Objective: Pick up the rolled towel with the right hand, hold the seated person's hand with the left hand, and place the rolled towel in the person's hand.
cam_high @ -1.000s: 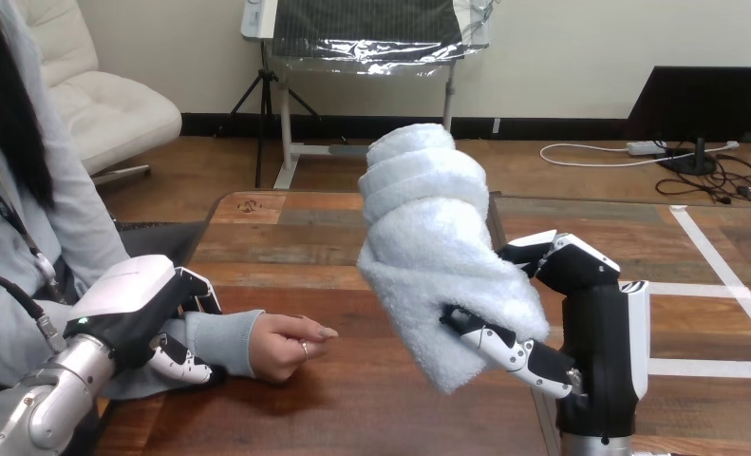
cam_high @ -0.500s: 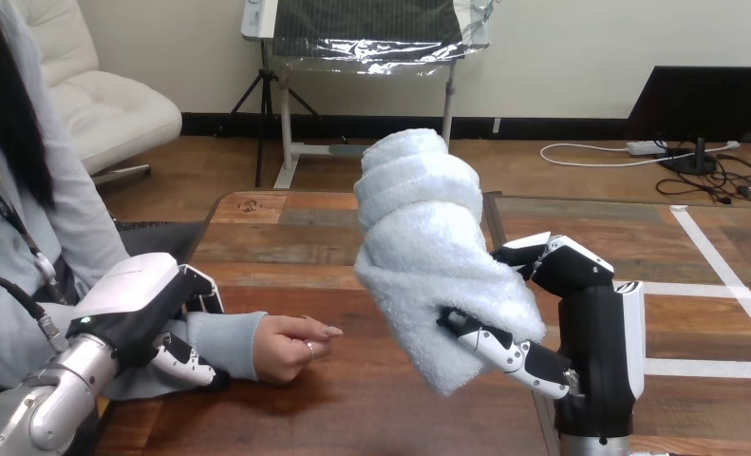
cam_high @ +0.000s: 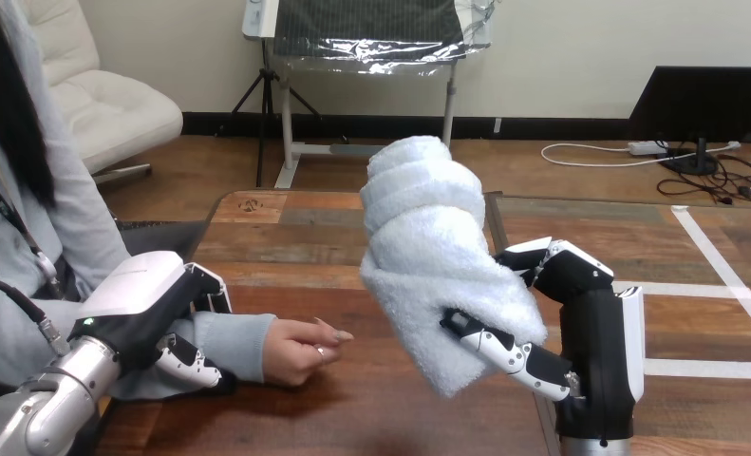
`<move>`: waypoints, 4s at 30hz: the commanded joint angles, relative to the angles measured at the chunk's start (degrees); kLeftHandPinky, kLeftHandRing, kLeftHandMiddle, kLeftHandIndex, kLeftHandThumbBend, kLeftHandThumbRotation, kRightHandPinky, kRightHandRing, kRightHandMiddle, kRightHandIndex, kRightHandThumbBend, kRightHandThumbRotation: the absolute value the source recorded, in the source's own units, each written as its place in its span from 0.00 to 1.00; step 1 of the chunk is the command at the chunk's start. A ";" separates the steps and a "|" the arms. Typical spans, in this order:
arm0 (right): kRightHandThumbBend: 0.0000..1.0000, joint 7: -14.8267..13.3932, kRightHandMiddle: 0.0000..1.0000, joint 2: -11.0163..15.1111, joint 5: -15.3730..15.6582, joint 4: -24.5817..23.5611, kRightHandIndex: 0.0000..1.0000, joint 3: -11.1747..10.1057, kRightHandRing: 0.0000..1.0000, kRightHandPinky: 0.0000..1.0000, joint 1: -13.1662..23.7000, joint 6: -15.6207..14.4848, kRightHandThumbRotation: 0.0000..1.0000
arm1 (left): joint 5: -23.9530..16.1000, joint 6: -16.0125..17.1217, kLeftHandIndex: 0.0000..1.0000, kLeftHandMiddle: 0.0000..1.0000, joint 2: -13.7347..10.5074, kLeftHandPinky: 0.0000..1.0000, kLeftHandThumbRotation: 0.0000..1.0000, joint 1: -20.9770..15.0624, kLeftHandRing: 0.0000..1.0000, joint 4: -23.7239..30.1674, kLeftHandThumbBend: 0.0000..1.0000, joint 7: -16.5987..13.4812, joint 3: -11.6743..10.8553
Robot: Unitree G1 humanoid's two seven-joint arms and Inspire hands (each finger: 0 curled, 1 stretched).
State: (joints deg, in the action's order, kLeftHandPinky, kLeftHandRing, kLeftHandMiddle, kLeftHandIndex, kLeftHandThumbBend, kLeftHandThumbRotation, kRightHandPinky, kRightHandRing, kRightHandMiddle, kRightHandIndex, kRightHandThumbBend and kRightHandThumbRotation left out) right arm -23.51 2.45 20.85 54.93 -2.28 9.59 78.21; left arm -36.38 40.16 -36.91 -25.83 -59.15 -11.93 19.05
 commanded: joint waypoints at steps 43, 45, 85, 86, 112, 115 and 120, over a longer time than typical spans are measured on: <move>0.66 -1.95 0.42 -0.15 0.92 6.98 0.42 -0.25 0.31 0.25 8.26 -2.19 0.00 | 3.36 5.45 0.34 0.33 -1.89 0.27 0.00 3.04 0.29 21.46 1.00 0.08 -6.82; 0.66 -2.90 0.42 -0.01 1.95 7.14 0.42 -0.03 0.31 0.25 8.44 -2.89 0.00 | 3.54 5.67 0.34 0.33 -1.91 0.27 0.00 3.22 0.29 22.02 1.00 0.10 -7.03; 0.68 -11.02 0.41 -1.66 11.21 7.96 0.40 9.67 0.33 0.27 8.03 -6.57 0.00 | 4.34 6.09 0.34 0.33 -1.28 0.28 0.00 4.50 0.29 25.23 1.00 1.53 -8.10; 0.69 -11.51 0.42 -1.74 11.79 7.67 0.41 10.05 0.33 0.27 7.88 -6.73 0.00 | 4.20 5.97 0.34 0.33 -1.26 0.28 0.00 4.54 0.29 25.32 1.00 1.50 -8.06; 0.69 -18.88 0.40 -2.41 16.59 5.74 0.38 15.05 0.32 0.26 6.48 -7.05 0.00 | 4.07 6.05 0.35 0.34 -0.27 0.28 0.02 4.33 0.30 24.25 1.00 1.02 -7.69; 0.69 -18.75 0.40 -2.32 16.59 5.46 0.39 15.22 0.32 0.26 6.32 -7.15 0.00 | 3.70 6.44 0.35 0.34 -0.24 0.28 0.02 4.11 0.30 23.80 1.00 0.66 -7.53; 0.69 -18.99 0.40 -2.08 16.80 5.20 0.39 15.35 0.32 0.26 6.18 -7.31 0.00 | 3.75 5.80 0.35 0.34 -0.05 0.28 0.04 4.22 0.30 23.92 1.00 1.03 -7.48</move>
State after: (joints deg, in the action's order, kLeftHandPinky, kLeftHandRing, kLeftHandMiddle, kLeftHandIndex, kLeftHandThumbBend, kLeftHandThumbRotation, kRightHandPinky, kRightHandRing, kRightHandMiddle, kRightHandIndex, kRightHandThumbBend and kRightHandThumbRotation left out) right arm -42.53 1.75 37.83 63.96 11.65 13.22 69.78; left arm -33.88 45.24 -39.26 -17.80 -38.31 -9.58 12.68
